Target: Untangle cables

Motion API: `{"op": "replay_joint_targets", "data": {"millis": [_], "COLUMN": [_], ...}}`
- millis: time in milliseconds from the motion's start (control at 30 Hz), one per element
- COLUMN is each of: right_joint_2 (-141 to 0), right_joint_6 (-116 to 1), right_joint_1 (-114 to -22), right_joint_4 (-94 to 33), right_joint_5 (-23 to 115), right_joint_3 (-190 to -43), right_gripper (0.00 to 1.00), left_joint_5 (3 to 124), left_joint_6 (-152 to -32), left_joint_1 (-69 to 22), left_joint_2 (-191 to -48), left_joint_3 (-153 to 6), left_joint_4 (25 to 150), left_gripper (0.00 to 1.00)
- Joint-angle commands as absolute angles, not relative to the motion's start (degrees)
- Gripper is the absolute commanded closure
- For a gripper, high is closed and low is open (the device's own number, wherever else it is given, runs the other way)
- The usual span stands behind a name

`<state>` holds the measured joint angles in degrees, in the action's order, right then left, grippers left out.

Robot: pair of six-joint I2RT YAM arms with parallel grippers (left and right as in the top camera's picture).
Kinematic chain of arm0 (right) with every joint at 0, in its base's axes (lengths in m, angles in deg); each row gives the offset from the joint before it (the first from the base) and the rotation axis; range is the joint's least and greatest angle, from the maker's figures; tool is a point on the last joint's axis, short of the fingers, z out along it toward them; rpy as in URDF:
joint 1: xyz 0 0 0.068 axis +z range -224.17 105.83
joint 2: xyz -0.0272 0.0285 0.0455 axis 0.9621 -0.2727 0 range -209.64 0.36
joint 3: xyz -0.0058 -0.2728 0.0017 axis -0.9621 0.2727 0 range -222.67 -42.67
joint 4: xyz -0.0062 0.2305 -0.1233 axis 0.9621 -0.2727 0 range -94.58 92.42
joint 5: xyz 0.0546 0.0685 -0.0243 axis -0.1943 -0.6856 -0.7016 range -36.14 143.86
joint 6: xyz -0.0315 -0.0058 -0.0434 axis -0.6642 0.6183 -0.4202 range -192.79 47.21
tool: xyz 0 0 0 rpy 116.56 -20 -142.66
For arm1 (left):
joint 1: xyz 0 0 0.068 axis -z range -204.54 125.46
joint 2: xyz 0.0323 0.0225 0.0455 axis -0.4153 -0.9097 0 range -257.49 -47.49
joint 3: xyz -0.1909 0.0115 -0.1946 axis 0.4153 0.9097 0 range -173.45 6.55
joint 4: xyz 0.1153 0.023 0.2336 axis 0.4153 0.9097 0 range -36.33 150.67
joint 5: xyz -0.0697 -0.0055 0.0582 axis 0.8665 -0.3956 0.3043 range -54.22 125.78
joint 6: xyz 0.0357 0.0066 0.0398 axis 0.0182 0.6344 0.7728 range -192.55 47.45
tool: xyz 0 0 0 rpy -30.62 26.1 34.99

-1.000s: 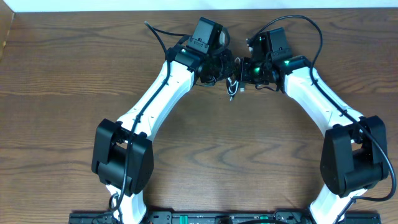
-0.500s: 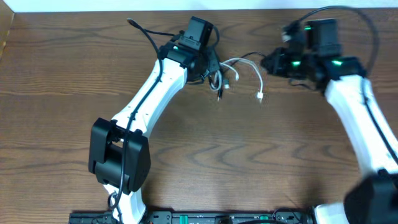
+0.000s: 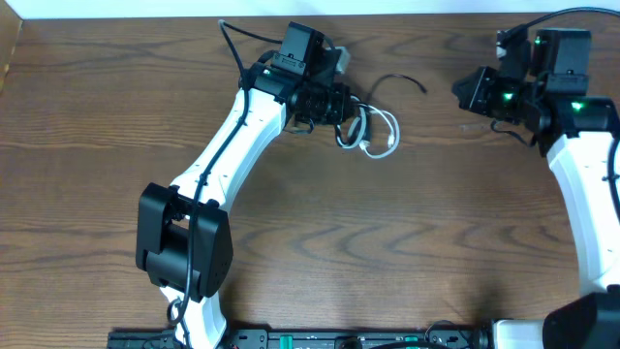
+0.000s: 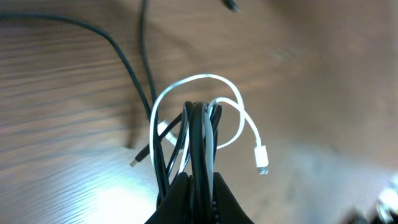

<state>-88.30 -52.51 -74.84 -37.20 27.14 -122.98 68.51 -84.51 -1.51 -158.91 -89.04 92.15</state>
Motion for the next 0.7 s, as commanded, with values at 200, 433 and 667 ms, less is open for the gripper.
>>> {"op": "replay_joint_targets", "data": {"millis": [200,433,667], "right_joint_2": [-89.94,-91.87,-97.99], "right_joint_6": [-67.77,-82.02,-89.71], "right_joint_1": [-71.65,-70.05,-69.22], "right_joint_4": [-39.21,-45.57,-49.04], "right_joint_5": [20.54,20.45,15.08], "right_joint_3": [-123.07,-123.07,-123.07], "right_gripper": [0.70,0.62,0.66], "left_joint_5": [91.68,95.28,98.85], "left_joint_6": [-73.63,-73.63,-73.63], "left_joint_1": [-1.56,-2.69,-3.92], "left_joint_2": [-158.69,-158.69,-158.69], "left_joint_3": [-89.32,-89.32,-89.32], "left_joint_4": [88.46,87.65,87.60], "left_gripper": [0.92,0.93,0.92]}}
